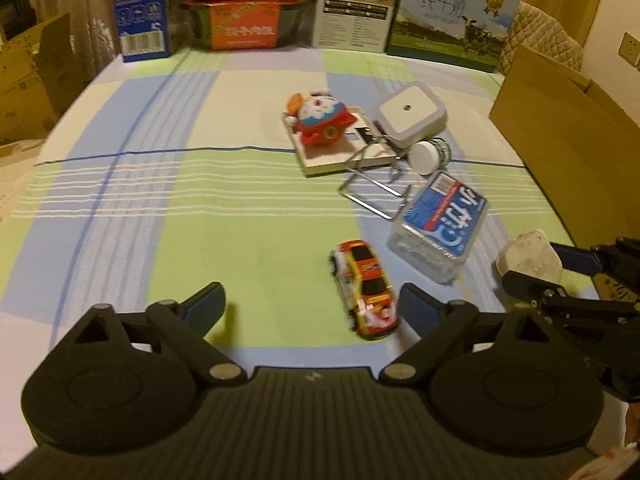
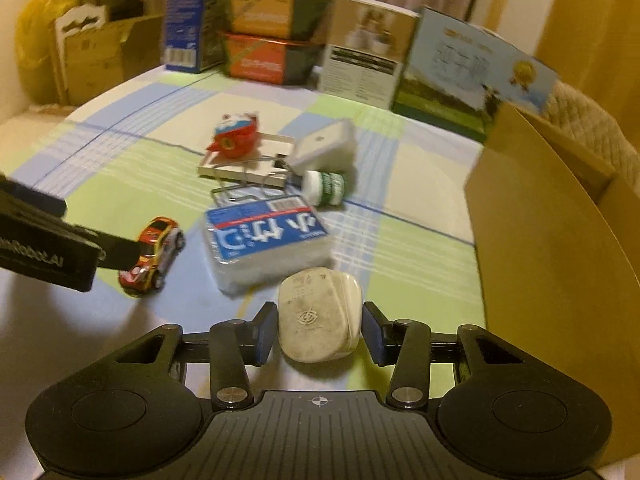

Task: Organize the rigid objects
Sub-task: 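Grasp the white round plug with the right gripper while the left grasps the toy car, then carry the toy car with the left gripper while the right carries the plug into the box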

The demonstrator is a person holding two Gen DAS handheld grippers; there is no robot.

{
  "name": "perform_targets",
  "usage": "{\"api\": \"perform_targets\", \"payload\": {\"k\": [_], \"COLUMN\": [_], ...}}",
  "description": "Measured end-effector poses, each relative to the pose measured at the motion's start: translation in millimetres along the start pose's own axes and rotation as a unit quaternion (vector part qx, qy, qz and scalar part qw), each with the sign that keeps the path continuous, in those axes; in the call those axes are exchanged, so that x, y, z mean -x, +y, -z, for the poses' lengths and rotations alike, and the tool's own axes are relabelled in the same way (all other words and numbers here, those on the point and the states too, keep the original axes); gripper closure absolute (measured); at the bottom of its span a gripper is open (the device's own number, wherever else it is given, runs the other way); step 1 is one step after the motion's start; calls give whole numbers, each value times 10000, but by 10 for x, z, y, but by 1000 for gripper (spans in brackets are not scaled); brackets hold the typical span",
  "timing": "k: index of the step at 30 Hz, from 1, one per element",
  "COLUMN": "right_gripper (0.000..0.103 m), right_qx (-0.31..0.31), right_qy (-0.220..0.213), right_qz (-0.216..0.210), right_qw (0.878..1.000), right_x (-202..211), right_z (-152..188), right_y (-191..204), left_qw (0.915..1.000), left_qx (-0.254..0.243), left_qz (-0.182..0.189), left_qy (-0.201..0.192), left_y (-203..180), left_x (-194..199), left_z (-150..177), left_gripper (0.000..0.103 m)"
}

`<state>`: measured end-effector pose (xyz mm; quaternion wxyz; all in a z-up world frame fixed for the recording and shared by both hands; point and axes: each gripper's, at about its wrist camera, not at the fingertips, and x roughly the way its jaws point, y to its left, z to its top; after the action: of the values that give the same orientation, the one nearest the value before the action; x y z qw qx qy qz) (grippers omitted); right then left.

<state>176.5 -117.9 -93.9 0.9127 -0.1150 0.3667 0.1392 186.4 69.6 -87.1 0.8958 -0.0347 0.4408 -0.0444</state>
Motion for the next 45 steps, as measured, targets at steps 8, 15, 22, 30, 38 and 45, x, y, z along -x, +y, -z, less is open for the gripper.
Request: {"api": "perform_targets", "payload": {"k": [8,15,22,30,38,45], "right_gripper": [61,61,61,61,61,61], "right_qx": [-468,-647,-920,-1086,-1302,-1349], "right_qy": [106,131,207,115,-243,-674], "right_qz": [24,-49,-305,-499,-610,-480], "right_qw": [9988,9978,9951,9928,9893,9874], "right_x": [122,176,300,604,1058,1485], "right_z": [53,70,66,20,-160,-323], "right_y": [-296,-371,-376,-348,-449,-698], "left_qw": [9997,9986,9985,9997,9997,9974], "left_qx": [-221,-479,-426,-170,-185,-462], "left_qz": [20,-178,-282,-197,-19,300], "left_qy": [74,98,190,48,-185,-455], "left_y": [-232,-332,-353,-395,-604,-1031], "left_x": [-196,-230,-84,352,827,1181], "left_z": [-72,-75,-26,-31,-154,-347], "left_gripper": [44,75,78,78,78,78]}}
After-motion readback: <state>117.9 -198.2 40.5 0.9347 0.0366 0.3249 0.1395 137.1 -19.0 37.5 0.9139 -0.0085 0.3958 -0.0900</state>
